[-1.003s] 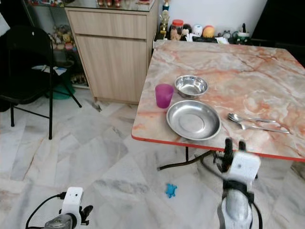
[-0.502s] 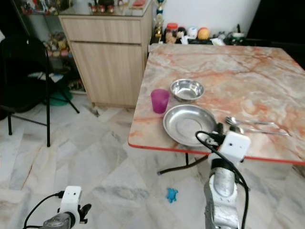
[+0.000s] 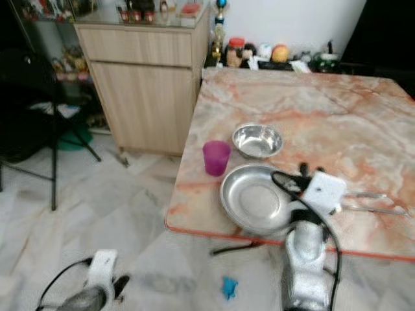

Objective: Setting the table

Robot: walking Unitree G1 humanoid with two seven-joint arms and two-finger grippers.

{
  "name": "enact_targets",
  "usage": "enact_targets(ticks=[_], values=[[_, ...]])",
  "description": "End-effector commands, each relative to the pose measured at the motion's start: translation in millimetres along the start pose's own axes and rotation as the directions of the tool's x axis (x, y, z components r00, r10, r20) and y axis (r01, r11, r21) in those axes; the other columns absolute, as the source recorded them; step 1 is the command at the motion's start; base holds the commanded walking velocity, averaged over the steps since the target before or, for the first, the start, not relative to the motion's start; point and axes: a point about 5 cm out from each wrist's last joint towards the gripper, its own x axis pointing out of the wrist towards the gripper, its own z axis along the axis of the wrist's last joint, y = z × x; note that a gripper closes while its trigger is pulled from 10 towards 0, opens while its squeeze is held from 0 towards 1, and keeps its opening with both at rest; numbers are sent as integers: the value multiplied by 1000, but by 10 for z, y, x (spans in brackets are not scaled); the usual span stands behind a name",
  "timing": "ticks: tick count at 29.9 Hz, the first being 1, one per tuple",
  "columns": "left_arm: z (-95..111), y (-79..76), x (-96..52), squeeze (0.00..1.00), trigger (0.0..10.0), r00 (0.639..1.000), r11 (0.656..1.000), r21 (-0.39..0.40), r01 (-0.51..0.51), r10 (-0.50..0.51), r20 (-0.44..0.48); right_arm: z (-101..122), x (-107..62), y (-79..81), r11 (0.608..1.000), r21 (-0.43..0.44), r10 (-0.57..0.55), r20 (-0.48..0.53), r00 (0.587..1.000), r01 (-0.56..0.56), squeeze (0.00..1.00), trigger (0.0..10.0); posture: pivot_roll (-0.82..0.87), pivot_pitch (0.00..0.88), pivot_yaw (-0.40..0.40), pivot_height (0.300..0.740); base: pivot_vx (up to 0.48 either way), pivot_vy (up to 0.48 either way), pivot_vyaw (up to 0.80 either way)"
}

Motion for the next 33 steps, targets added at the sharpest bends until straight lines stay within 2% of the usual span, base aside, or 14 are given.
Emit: enact_targets(ticks=[1,3,4,5,6,7,13,15,16,17,22,23,29,33], values=[[-74,-31,-8,0,10000,1000,1000,-2,2,-2,-25,11,-27,-88,1000,-1,-24,-10,1000,24,0,10000,17,0,-23,740,0,0,0],[-82,-26,-10,0,10000,1000,1000,-1,-2,2,-29,7,-46,-106,1000,-2,-26,-19,999,26,0,10000,18,0,-25,740,0,0,0],[-95,-21,-14,0,10000,999,1000,-1,-4,4,-32,1,-76,-141,999,7,-34,-30,999,34,216,10000,17,0,-25,740,0,0,0],[-103,-18,-16,0,10000,999,1000,0,-5,5,-34,-3,-95,-164,999,13,-38,-38,999,39,945,10000,17,0,-25,740,0,0,0],[-103,-18,-16,0,10000,999,1000,0,-5,5,-34,-3,-95,-164,999,13,-38,-38,999,39,945,10000,17,0,-25,740,0,0,0],[-117,-13,-20,0,10000,999,1000,0,-6,6,-37,-17,-139,-218,999,18,-44,-56,997,45,1000,10000,16,0,-26,740,0,0,0],[-134,-10,-24,0,10000,999,1000,2,-7,7,-42,-46,-237,-441,991,83,-97,-116,989,107,1000,10000,6,0,-22,740,0,0,0],[-133,-14,-23,0,10000,999,1000,5,-6,6,-43,-98,-217,-490,979,149,-111,-172,979,137,1000,10000,2,0,-20,740,0,0,0],[-133,-21,-22,0,10000,999,1000,9,-4,5,-44,-119,-187,-529,957,228,-139,-189,972,181,1000,10000,2,0,-20,740,0,0,0],[-130,-27,-20,0,10000,999,1000,9,-4,4,-43,-128,-168,-545,948,256,-142,-199,970,192,1000,10000,4,0,-21,740,0,0,0],[-100,-34,-13,0,10000,999,1000,7,-4,5,-34,-147,-80,-517,953,258,-96,-245,965,160,1000,10000,14,0,-23,740,0,0,0],[-90,-28,-11,0,10000,999,1000,5,-7,7,-31,-153,-28,-446,965,241,-32,-267,963,99,0,10000,14,0,-23,740,0,0,0],[-94,-5,-16,0,10000,999,1000,3,-15,15,-31,-179,71,-251,958,287,121,-320,940,-26,0,10000,24,0,-25,740,0,0,0],[-116,10,-23,0,10000,999,1000,0,-19,19,-35,-176,66,-210,957,286,141,-325,935,-45,0,10000,27,0,-26,740,0,0,0]])
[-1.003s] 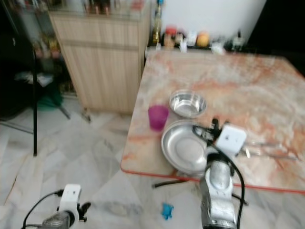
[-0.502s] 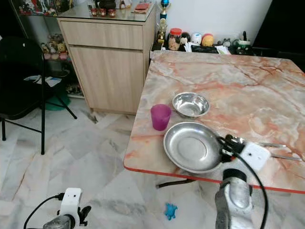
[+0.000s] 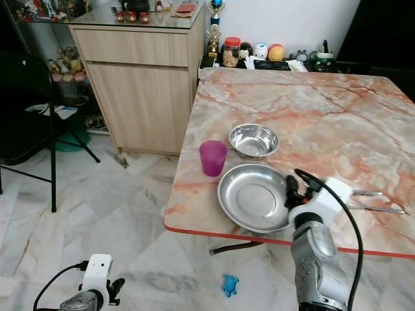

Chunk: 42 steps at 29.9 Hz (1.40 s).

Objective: Setting the table

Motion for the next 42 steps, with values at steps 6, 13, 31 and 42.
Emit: enact_targets(ticks=[6,13,31,42], values=[[-47,41,-12,0,10000,1000,1000,3,-14,14,-20,23,-39,-91,1000,4,2,-14,1000,-2,0,10000,27,0,-25,740,0,0,0],[-39,35,-10,0,10000,1000,1000,6,-12,12,-18,-48,-171,-311,1000,5,3,-55,998,-3,0,10000,17,0,-22,740,0,0,0],[-43,35,-12,0,10000,1000,1000,9,-11,11,-16,-189,-169,-205,988,53,148,-74,986,-145,0,10000,27,0,-25,740,0,0,0],[-44,26,-11,0,10000,1000,1000,10,-5,5,-16,-121,-194,-304,992,72,106,-23,994,-104,0,10000,26,0,-24,740,0,0,0]])
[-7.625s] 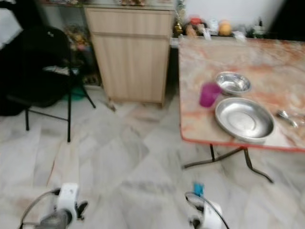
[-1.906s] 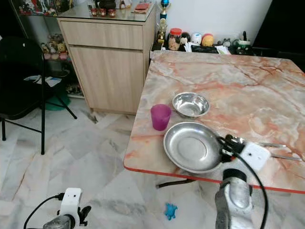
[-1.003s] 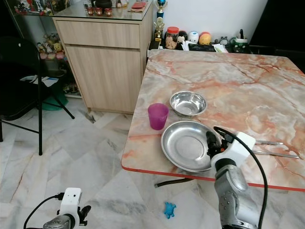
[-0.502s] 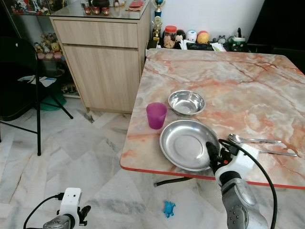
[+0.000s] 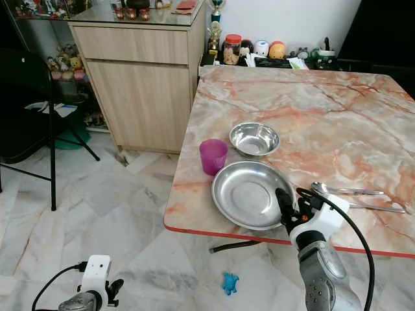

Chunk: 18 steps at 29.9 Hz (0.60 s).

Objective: Setting the table

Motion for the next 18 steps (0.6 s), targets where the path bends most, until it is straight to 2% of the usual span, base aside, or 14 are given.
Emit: enact_targets(ticks=[1,6,11,18], values=[[-32,10,-6,0,10000,1000,1000,11,-1,1,-13,22,-14,-38,1000,14,-19,16,1000,19,0,10000,25,0,-23,740,0,0,0],[-31,7,-6,0,10000,1000,1000,15,2,-2,-13,-13,-15,-40,999,27,-21,6,1000,21,0,10000,27,0,-23,740,0,0,0],[-35,6,-7,0,10000,1000,1000,28,5,-4,-16,-151,17,-30,999,25,-28,-54,998,29,0,10000,27,0,-24,740,0,0,0],[-41,5,-8,0,10000,1000,1000,27,3,-3,-17,-220,43,3,999,41,-25,-65,998,27,0,10000,31,0,-25,740,0,0,0]])
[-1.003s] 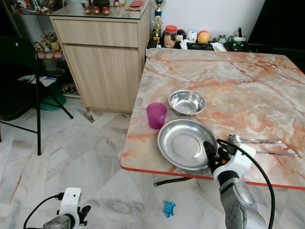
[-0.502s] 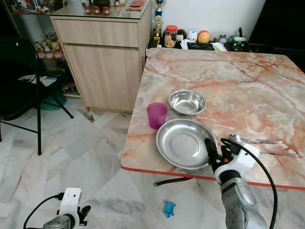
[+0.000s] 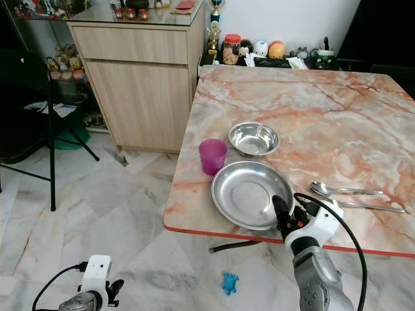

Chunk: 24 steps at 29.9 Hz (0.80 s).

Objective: Setting the table

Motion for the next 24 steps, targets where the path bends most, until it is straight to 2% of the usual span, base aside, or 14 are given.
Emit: enact_targets(ticks=[1,17,24], values=[[-42,9,-8,0,10000,1000,1000,22,0,1,-16,13,27,16,1000,-7,-3,7,1000,3,0,10000,30,0,-24,740,0,0,0],[-59,8,-13,0,10000,1000,999,36,4,-4,-20,-25,56,-2,1000,-3,-24,0,1000,24,0,10000,33,0,-26,740,0,0,0],[-63,2,-13,0,10000,1000,999,38,5,-4,-21,-30,63,-62,999,-13,-47,-8,999,47,0,10000,32,0,-28,740,0,0,0]])
